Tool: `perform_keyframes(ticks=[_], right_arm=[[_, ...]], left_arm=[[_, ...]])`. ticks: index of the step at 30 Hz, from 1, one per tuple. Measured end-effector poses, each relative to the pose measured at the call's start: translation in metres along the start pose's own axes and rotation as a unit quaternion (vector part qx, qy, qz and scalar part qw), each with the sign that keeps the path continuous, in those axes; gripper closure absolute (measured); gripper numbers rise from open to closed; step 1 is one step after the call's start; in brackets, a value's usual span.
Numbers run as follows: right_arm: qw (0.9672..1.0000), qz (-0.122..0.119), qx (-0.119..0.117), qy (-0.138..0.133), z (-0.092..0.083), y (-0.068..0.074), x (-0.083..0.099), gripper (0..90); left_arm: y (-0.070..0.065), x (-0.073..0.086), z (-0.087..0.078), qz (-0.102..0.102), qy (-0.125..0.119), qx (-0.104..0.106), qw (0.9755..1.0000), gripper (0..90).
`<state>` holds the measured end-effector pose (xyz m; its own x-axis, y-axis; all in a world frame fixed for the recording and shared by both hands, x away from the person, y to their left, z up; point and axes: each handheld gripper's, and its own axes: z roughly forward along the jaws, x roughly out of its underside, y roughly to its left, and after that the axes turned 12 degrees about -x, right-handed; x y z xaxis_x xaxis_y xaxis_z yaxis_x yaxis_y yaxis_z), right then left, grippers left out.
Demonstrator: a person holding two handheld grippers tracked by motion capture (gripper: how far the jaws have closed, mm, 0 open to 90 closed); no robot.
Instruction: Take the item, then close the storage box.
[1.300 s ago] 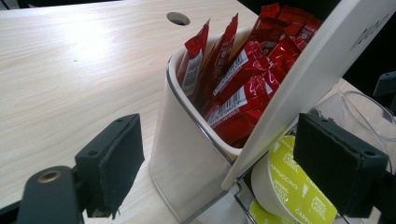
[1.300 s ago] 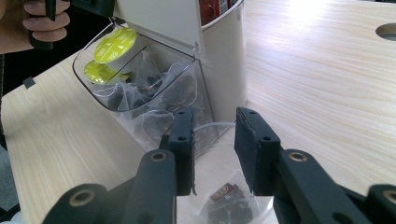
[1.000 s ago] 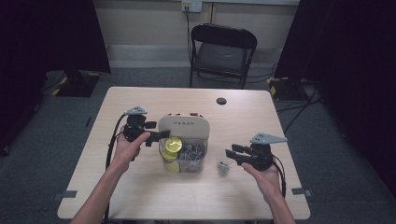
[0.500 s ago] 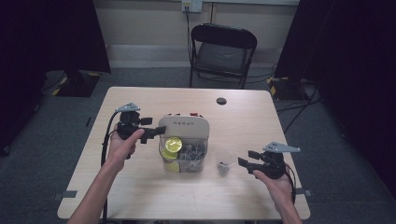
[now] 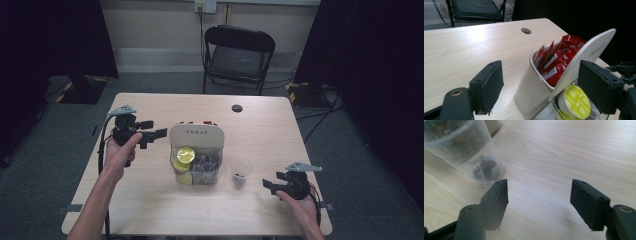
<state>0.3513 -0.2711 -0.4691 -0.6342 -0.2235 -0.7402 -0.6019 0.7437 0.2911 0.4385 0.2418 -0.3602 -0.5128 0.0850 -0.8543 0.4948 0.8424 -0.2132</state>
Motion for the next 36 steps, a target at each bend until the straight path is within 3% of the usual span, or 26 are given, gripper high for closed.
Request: perform_keyframes(ticks=[10,16,20,26,31,36], right_arm=[[0.9991,0.007,0.034,0.025,0.006,-0.011,0.008,24.7],[0.9982,0.011,0.044,0.038,0.010,-0.012,0.011,20.7],[0.9977,0.010,0.055,0.038,0.012,-0.012,0.013,20.8],[0.9972,0.000,0.067,0.032,0.015,-0.010,0.016,16.9],[0.9955,-0.027,0.083,0.038,0.020,-0.007,0.017,13.6],[0.9956,-0.030,0.085,0.027,0.020,-0.007,0.020,12.6]], left_arm=[[0.015,0.004,0.012,-0.014,0.002,-0.010,0.9998,19.4],[0.016,0.008,0.025,-0.013,0.013,-0.017,0.9997,19.4],[0.017,0.008,0.030,-0.022,0.009,-0.015,0.9996,19.5],[0.013,0.008,0.036,-0.014,0.009,-0.012,0.9998,19.4],[0.012,0.010,0.038,-0.007,0.012,-0.010,0.9998,19.2],[0.010,0.012,0.041,-0.006,0.016,-0.011,0.9998,19.2]])
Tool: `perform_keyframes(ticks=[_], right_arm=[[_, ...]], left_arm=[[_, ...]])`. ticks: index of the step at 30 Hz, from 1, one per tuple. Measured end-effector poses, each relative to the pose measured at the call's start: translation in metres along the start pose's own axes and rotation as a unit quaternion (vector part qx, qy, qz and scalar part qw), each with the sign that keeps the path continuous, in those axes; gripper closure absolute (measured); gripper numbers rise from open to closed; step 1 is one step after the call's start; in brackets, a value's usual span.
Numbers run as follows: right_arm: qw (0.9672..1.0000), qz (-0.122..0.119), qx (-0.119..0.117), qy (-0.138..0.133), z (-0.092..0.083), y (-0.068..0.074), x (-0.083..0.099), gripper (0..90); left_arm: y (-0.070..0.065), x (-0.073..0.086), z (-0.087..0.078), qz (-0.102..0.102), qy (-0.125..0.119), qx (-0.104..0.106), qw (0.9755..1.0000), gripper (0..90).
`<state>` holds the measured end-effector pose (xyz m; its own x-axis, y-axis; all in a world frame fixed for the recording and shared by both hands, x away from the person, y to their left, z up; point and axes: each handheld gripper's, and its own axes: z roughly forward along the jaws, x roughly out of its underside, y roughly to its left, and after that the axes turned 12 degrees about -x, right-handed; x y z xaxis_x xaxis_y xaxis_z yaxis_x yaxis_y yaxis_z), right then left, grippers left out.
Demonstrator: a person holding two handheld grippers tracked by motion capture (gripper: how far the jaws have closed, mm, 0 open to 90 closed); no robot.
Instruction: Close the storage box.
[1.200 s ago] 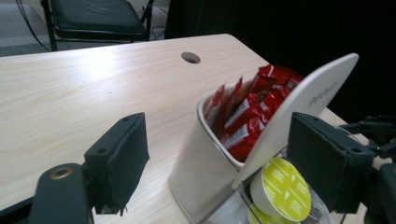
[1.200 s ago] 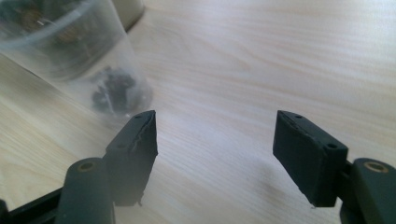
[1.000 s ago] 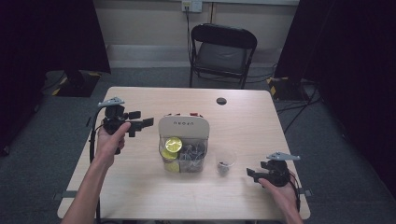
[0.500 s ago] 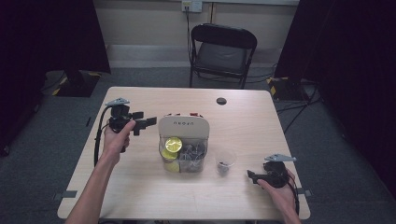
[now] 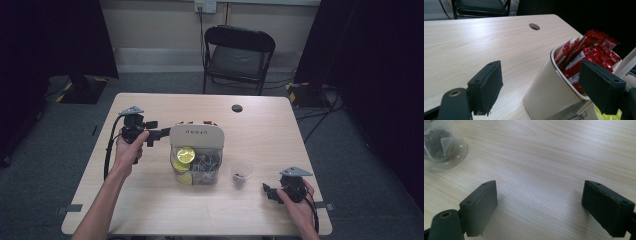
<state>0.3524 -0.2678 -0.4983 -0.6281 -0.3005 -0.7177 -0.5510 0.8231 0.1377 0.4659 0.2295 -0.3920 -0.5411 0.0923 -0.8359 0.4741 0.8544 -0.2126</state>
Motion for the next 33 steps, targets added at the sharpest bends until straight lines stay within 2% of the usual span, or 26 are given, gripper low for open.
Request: perform_keyframes(ticks=[3,7,12,24,33], right_arm=[[0.9999,-0.005,0.001,-0.010,0.000,-0.001,0.003,12.2],[0.9999,-0.004,0.001,-0.011,0.000,0.000,0.003,12.3],[0.9999,-0.003,0.002,-0.011,-0.001,0.000,0.003,12.2],[0.9999,-0.006,0.000,-0.011,0.000,-0.001,0.003,12.2],[0.9999,-0.005,0.000,-0.010,0.000,-0.001,0.003,12.2]], left_arm=[[-0.002,-0.002,0.000,-0.001,0.000,-0.001,1.0000,19.3],[-0.003,-0.002,0.000,0.000,-0.003,-0.004,1.0000,20.4],[-0.004,-0.001,0.000,-0.003,-0.004,0.004,1.0000,21.2],[-0.009,-0.005,0.000,0.009,-0.007,0.023,0.9997,21.5],[-0.015,-0.006,-0.006,0.017,-0.006,0.027,0.9995,21.1]])
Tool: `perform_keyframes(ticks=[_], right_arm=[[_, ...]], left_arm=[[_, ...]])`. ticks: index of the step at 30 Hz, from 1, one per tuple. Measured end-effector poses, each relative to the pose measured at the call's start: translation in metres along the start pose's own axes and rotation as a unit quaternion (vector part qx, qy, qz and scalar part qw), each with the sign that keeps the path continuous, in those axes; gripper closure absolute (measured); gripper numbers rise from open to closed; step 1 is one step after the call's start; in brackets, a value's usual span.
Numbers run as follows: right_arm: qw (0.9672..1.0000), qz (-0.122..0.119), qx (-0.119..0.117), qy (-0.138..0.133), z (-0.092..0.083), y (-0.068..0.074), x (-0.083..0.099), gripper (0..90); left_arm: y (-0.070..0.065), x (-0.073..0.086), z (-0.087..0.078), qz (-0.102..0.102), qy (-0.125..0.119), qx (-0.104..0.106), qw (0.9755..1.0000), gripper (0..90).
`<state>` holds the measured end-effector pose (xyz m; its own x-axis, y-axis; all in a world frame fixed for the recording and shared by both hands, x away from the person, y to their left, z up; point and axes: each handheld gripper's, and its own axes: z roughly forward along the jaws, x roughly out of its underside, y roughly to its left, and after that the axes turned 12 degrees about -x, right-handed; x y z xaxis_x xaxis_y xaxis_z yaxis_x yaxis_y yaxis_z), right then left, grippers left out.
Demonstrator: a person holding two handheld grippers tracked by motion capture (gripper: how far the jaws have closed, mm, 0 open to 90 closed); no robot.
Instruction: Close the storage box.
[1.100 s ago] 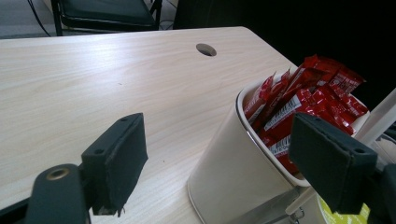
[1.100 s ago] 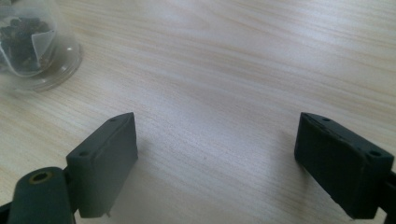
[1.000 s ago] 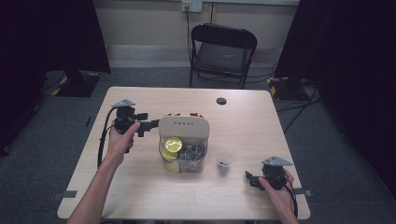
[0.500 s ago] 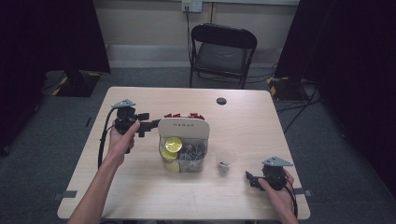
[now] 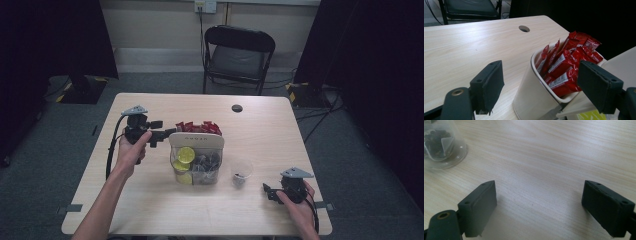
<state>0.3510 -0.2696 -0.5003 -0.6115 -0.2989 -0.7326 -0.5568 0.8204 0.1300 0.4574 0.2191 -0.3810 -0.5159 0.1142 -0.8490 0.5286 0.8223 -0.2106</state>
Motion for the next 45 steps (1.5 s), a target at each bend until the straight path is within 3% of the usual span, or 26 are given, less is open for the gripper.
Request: perform_keyframes(ticks=[25,45], right_arm=[[1.0000,-0.001,0.000,0.000,0.000,0.000,0.000,12.2],[1.0000,-0.001,-0.001,0.000,0.000,0.000,0.000,12.2]], left_arm=[[-0.010,0.012,-0.007,0.013,0.013,0.003,0.9998,19.5],[-0.016,0.027,-0.004,0.031,0.047,-0.001,0.9984,19.2]])
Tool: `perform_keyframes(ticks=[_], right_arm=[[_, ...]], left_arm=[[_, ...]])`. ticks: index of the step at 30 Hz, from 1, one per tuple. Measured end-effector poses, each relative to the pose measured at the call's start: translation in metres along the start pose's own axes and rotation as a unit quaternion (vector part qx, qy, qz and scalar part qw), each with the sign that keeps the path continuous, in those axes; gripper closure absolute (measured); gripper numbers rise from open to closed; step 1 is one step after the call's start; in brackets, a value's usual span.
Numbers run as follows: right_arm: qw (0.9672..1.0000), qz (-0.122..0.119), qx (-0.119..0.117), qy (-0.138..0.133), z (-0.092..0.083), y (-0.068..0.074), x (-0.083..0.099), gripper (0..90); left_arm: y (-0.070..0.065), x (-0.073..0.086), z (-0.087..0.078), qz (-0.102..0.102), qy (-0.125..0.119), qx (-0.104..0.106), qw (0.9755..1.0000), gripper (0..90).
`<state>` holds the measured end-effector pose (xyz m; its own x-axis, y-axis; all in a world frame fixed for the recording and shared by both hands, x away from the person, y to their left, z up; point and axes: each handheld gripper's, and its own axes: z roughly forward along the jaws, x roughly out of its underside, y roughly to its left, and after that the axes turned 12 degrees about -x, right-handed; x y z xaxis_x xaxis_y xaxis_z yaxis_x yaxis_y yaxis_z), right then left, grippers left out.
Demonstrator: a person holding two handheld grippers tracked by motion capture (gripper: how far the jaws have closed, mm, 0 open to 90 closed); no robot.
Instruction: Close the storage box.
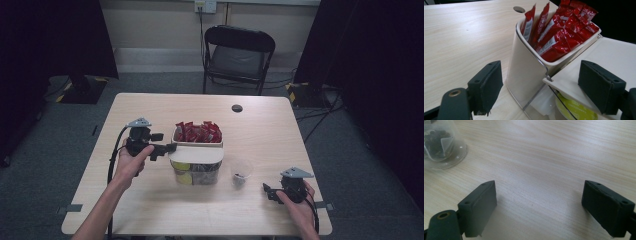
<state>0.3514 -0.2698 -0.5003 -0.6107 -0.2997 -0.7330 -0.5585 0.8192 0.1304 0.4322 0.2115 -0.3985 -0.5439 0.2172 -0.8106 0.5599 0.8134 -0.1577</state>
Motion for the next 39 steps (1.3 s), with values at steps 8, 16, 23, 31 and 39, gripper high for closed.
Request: perform_keyframes(ticks=[8,16,23,31,39], right_arm=[[1.0000,0.000,0.000,0.000,0.000,0.000,0.000,12.2],[1.0000,0.000,0.000,0.000,0.000,0.000,0.000,12.2],[1.0000,0.000,0.000,0.000,0.000,0.000,0.000,12.2],[1.0000,0.000,0.000,0.000,0.000,0.000,0.000,12.2],[1.0000,0.000,0.000,0.000,0.000,0.000,0.000,12.2]], left_arm=[[-0.004,0.005,0.005,0.010,0.014,-0.003,0.9998,18.8],[-0.009,0.008,0.008,0.020,0.023,-0.001,0.9995,17.2],[-0.010,0.012,0.002,0.016,0.022,-0.007,0.9996,16.2],[-0.001,0.016,-0.014,0.009,0.011,-0.015,0.9998,16.2],[0.009,0.027,-0.024,0.013,0.021,-0.038,0.9990,16.1]])
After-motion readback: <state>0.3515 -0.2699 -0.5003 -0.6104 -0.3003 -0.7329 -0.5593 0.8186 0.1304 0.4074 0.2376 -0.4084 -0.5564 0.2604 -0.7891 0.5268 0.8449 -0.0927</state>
